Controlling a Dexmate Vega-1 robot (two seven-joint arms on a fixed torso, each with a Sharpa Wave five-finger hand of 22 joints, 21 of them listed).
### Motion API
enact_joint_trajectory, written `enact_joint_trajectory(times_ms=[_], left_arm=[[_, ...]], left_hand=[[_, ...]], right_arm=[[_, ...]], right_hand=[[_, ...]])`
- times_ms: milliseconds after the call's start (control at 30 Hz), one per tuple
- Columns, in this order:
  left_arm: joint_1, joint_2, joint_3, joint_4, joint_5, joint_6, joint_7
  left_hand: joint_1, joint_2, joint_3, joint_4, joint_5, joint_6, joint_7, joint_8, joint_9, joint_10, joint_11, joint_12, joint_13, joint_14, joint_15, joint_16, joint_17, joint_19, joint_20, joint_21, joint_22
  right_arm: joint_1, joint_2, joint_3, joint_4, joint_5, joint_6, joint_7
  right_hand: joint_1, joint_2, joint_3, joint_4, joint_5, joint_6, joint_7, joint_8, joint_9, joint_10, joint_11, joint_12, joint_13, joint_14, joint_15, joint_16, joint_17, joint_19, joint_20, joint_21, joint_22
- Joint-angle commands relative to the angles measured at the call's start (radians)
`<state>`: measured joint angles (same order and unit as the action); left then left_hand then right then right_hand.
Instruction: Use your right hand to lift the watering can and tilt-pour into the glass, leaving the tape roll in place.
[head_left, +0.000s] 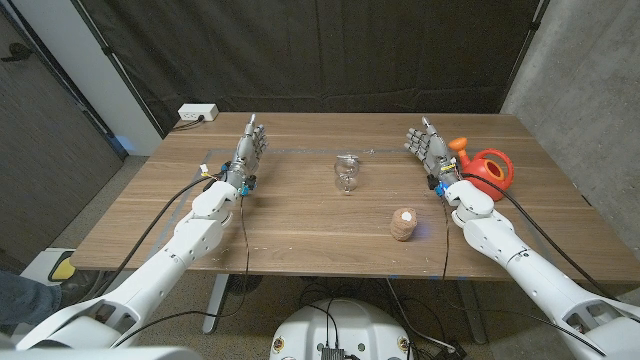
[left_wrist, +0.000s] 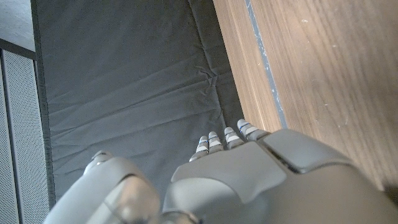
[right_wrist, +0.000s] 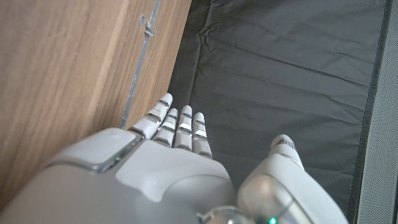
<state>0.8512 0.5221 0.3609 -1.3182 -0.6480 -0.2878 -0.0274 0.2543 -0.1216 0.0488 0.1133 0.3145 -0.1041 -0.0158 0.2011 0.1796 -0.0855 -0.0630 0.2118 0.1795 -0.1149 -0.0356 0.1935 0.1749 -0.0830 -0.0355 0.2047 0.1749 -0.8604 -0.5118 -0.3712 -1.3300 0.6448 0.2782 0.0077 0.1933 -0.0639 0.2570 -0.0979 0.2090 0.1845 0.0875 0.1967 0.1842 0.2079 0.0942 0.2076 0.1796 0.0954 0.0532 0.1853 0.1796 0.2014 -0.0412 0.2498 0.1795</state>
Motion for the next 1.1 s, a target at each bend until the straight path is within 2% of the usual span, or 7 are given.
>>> enact_joint_trajectory(times_ms=[33,433,667,900,933,1000,1100], left_arm=[[0.02,0.013,-0.013,-0.035,0.005,0.009,0.005],[0.028,0.053,-0.013,-0.095,0.02,0.043,-0.01],[0.033,0.061,-0.016,-0.128,0.024,0.037,-0.018],[0.052,0.069,-0.02,-0.143,0.046,-0.012,-0.026],[0.058,0.068,-0.023,-0.148,0.047,-0.013,-0.015],[0.072,0.062,-0.03,-0.16,0.047,-0.01,0.015],[0.08,0.066,-0.032,-0.172,0.057,0.0,0.038]], left_hand=[[0.008,0.0,-0.001,0.006,0.008,-0.003,0.003,0.006,0.002,-0.002,-0.002,0.005,0.004,-0.005,-0.01,0.004,0.005,-0.006,-0.068,0.005,0.004],[0.016,0.008,-0.002,0.004,0.012,0.007,0.005,0.007,0.003,0.008,0.003,0.005,0.004,0.005,-0.006,0.004,0.005,-0.007,-0.061,0.003,0.004],[0.024,0.017,-0.001,0.001,0.015,0.013,0.01,0.007,0.003,0.021,0.007,0.007,0.004,0.013,-0.006,0.004,0.005,-0.001,-0.059,0.004,0.004],[0.045,0.034,0.004,-0.006,0.021,0.036,0.016,0.012,0.004,0.042,0.01,0.01,0.005,0.039,0.0,0.008,0.005,0.027,-0.042,0.011,0.004],[0.053,0.038,0.006,-0.008,0.022,0.051,0.016,0.016,0.004,0.047,0.009,0.01,0.005,0.049,-0.001,0.01,0.005,0.033,-0.038,0.012,0.004],[0.086,0.052,0.001,-0.02,0.026,0.121,0.029,0.027,0.006,0.136,0.021,0.029,0.008,0.138,0.017,0.027,0.01,0.114,-0.029,0.031,0.006],[0.093,0.055,-0.004,-0.021,0.026,0.158,0.031,0.034,0.006,0.176,0.022,0.037,0.01,0.174,0.023,0.033,0.013,0.156,-0.016,0.041,0.007]], right_arm=[[-0.045,0.001,0.018,-0.06,-0.001,0.02,-0.039],[-0.116,-0.051,0.044,-0.185,-0.061,0.031,-0.12],[-0.156,-0.08,0.076,-0.202,-0.048,0.085,-0.086],[-0.195,-0.112,0.11,-0.243,-0.054,0.103,-0.095],[-0.202,-0.113,0.115,-0.25,-0.055,0.103,-0.104],[-0.21,-0.116,0.122,-0.252,-0.062,0.121,-0.105],[-0.23,-0.122,0.135,-0.271,-0.08,0.13,-0.129]], right_hand=[[0.008,0.0,0.005,0.0,0.005,0.009,0.0,0.006,0.004,0.011,0.0,0.008,0.002,0.011,-0.002,0.007,0.003,0.008,-0.016,0.003,0.001],[0.017,0.006,0.007,-0.004,0.007,0.019,-0.007,0.008,0.004,0.025,-0.005,0.012,0.003,0.025,-0.01,0.009,0.001,0.023,-0.02,0.002,0.001],[0.028,0.016,0.012,-0.007,0.008,0.026,-0.007,0.01,0.005,0.035,-0.004,0.015,0.003,0.04,-0.013,0.012,0.001,0.037,-0.019,0.003,0.001],[0.044,0.026,0.018,-0.014,0.008,0.033,-0.007,0.011,0.005,0.041,-0.005,0.016,0.004,0.057,-0.019,0.015,0.0,0.056,-0.016,0.006,0.001],[0.046,0.027,0.019,-0.015,0.008,0.034,-0.007,0.011,0.005,0.044,-0.005,0.016,0.004,0.058,-0.02,0.015,0.0,0.059,-0.016,0.006,0.001],[0.054,0.031,0.022,-0.018,0.008,0.041,-0.012,0.013,0.005,0.051,-0.004,0.019,0.004,0.068,-0.022,0.017,0.0,0.068,-0.017,0.007,0.001],[0.063,0.035,0.025,-0.022,0.006,0.049,-0.015,0.015,0.006,0.061,-0.007,0.022,0.004,0.077,-0.024,0.017,0.0,0.078,-0.017,0.007,0.001]])
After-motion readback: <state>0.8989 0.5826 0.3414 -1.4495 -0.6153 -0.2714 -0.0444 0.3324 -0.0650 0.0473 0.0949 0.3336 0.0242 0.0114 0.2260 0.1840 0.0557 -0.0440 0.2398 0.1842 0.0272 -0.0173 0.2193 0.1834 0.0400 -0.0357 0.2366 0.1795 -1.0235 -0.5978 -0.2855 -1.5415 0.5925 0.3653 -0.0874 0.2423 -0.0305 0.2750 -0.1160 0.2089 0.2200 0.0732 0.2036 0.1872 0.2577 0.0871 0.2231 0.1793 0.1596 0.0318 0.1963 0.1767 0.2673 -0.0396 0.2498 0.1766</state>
